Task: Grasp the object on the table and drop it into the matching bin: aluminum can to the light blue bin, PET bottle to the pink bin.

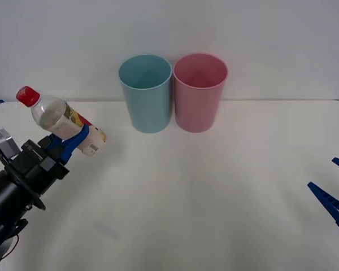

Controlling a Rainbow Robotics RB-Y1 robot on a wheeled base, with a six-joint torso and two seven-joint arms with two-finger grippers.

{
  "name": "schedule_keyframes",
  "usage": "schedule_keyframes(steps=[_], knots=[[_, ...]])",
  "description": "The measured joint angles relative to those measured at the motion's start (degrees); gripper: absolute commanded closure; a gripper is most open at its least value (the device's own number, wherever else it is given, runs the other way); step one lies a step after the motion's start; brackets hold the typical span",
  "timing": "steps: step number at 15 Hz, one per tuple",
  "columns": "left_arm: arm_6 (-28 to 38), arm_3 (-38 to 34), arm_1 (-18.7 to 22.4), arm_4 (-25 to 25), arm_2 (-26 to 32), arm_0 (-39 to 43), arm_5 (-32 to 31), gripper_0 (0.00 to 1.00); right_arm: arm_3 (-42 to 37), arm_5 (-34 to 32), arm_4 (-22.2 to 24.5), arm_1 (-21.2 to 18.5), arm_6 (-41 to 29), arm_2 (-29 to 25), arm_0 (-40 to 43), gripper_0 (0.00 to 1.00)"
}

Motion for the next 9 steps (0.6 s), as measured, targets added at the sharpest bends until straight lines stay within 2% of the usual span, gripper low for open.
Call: schedule_keyframes(steps=[3,9], knots=[[3.4,0.0,0.7,-0.4,-0.5,-4.9,1.3,1.0,0.0,0.0,0.0,0.0,0.0,0.0,0.0,0.0],[14.0,-0.4,3.6,-4.8,-0.5,-15.1,1.9,1.0,0.0,0.0,0.0,0.0,0.0,0.0,0.0,0.0]])
